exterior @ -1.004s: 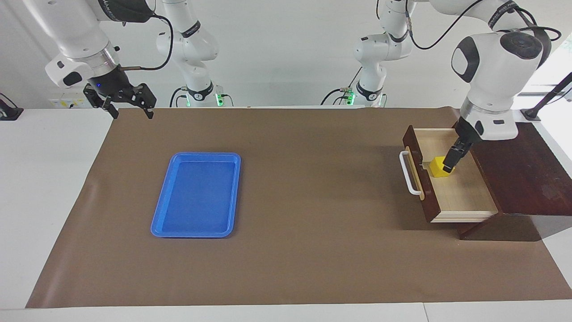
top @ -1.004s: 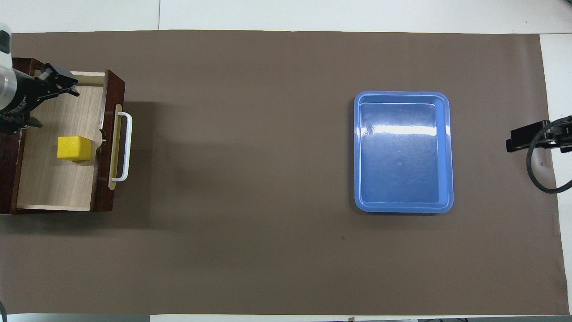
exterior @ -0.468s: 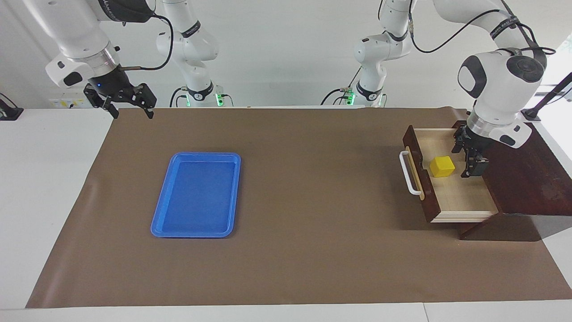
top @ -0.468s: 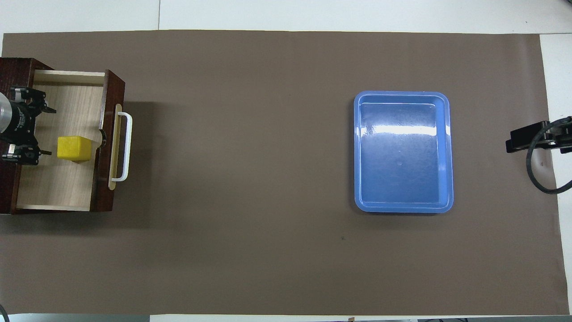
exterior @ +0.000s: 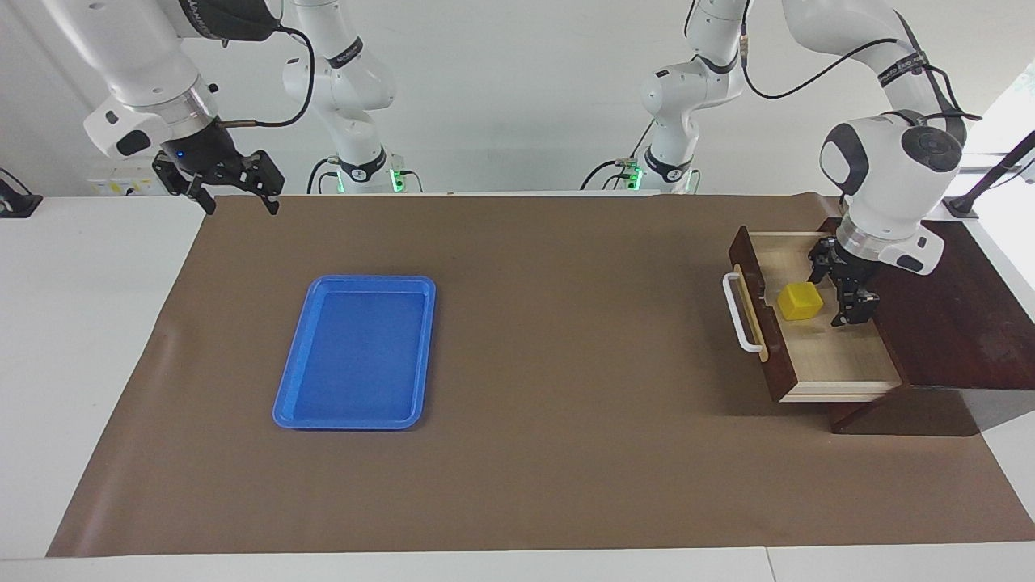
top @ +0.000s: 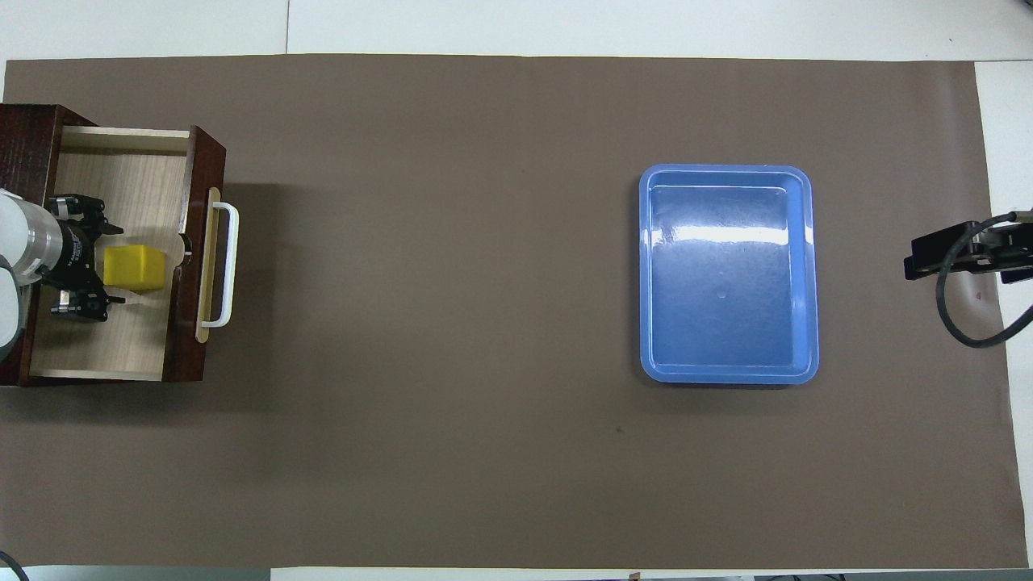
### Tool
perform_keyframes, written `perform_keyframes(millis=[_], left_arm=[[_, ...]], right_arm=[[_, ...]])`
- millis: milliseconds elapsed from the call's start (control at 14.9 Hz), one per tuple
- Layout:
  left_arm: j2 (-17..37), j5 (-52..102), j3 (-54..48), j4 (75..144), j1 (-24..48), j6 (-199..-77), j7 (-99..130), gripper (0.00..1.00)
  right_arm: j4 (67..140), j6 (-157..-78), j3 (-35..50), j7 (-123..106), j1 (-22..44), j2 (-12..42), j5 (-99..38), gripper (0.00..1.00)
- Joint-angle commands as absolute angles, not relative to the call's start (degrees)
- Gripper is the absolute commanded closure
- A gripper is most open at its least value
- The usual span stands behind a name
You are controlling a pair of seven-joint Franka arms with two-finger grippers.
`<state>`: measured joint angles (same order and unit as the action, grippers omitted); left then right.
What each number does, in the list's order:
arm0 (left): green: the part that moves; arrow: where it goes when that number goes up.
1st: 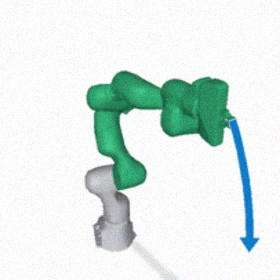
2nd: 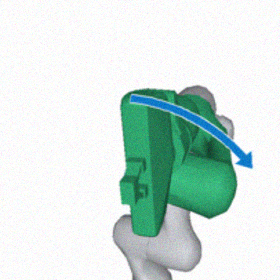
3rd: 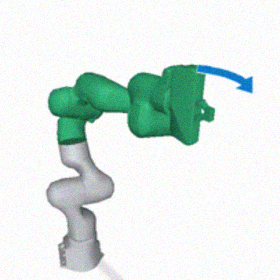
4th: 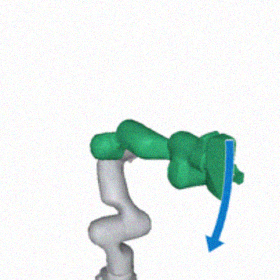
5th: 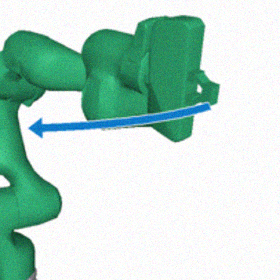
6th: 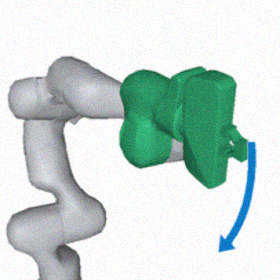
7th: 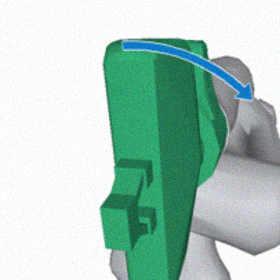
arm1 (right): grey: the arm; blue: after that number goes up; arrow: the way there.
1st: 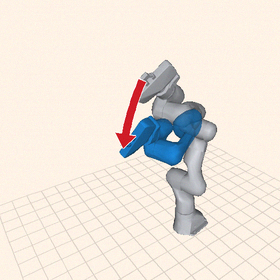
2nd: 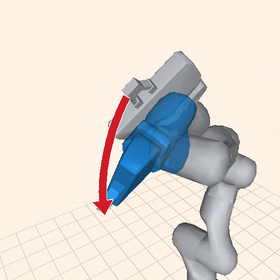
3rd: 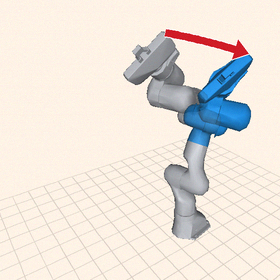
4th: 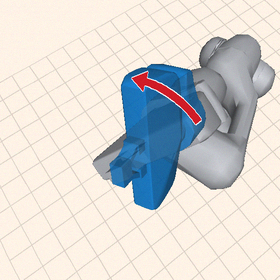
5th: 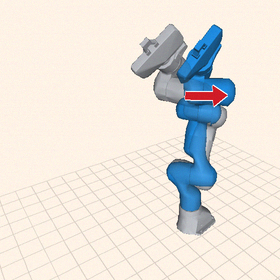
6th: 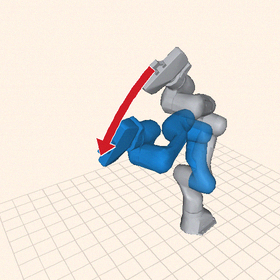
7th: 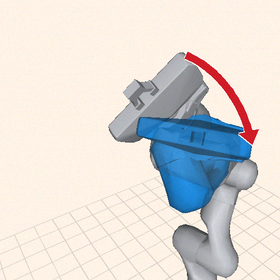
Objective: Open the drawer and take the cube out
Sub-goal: 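Lower the left gripper into the drawer and grasp the yellow cube, then lift the cube with the left gripper while the right gripper reaches toward it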
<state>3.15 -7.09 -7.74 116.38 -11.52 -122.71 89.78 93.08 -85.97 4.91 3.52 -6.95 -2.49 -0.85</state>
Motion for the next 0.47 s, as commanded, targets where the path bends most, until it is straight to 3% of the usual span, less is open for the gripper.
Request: perform_keyframes(millis=[0, 134, 201, 268, 401], left_arm=[[0.9, -6.1, -7.8, 118.7, -11.0, -123.6, 90.4, 0.00], [0.9, -6.1, -7.9, 118.7, -11.1, -123.9, 90.3, 0.05], [0.9, -6.0, -7.9, 118.6, -11.1, -123.9, 90.3, 0.19], [0.9, -6.0, -7.9, 118.5, -11.0, -123.9, 90.3, 0.40], [1.0, -6.0, -7.8, 118.0, -10.6, -124.0, 89.7, 1.00]], right_arm=[[98.8, -87.7, 6.1, 12.5, -6.8, -5.4, -4.7, 0.00], [102.7, -90.1, 7.0, 20.5, -4.2, -6.6, -6.2, 0.00], [105.4, -92.2, 7.0, 24.9, -2.2, -7.7, -8.0, 0.00], [107.9, -94.2, 7.0, 29.2, -1.2, -8.7, -10.6, 0.00], [110.3, -96.8, 7.0, 37.0, 1.0, -8.8, -14.4, 0.00]])
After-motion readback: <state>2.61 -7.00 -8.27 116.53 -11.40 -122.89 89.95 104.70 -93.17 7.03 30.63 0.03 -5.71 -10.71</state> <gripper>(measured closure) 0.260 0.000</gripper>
